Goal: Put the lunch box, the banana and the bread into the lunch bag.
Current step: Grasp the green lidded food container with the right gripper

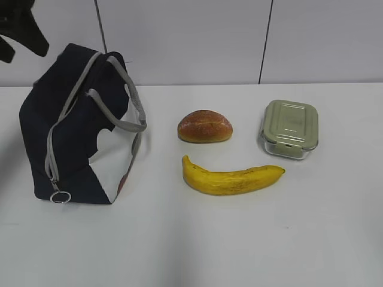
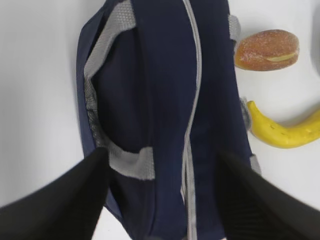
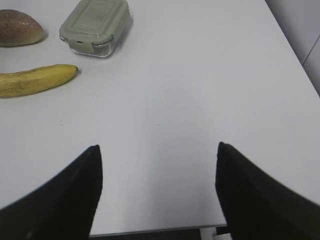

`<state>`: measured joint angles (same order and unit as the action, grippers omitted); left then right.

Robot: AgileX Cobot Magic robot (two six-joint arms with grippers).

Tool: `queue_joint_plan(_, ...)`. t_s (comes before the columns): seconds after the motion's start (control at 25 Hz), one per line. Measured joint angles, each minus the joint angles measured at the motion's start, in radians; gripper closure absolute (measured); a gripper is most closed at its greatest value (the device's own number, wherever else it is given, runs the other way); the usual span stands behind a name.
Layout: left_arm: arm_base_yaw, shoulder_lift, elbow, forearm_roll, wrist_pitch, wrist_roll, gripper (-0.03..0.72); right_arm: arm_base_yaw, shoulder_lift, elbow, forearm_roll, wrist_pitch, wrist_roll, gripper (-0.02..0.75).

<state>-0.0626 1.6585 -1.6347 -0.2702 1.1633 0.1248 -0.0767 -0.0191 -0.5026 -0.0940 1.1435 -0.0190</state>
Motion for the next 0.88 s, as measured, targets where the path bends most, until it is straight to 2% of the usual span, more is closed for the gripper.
queue_joint_plan(0.16,0.000,0.104,-0.088,-0.007,0.032,0.012,0.302,0.000,0.000,0.000,0.000,0.000,0.000,0.214)
queue_joint_plan(0.28,-0.001,0.163,-0.142,-0.012,0.060,0.017,0.316,0.000,0.000,0.000,0.000,0.000,0.000,0.214)
queue_joint_plan(0.44,-0.002,0.202,-0.163,-0.015,0.071,0.018,0.328,0.000,0.000,0.000,0.000,0.000,0.000,0.214)
queue_joint_plan(0.56,-0.002,0.217,-0.168,-0.019,0.074,0.018,0.363,0.000,0.000,0.000,0.000,0.000,0.000,0.214)
queue_joint_plan(0.68,-0.002,0.233,-0.169,-0.025,0.074,0.018,0.440,0.000,0.000,0.000,0.000,0.000,0.000,0.214)
queue_joint_plan(0.88,-0.002,0.236,-0.169,-0.035,0.074,0.018,0.620,0.000,0.000,0.000,0.000,0.000,0.000,0.214)
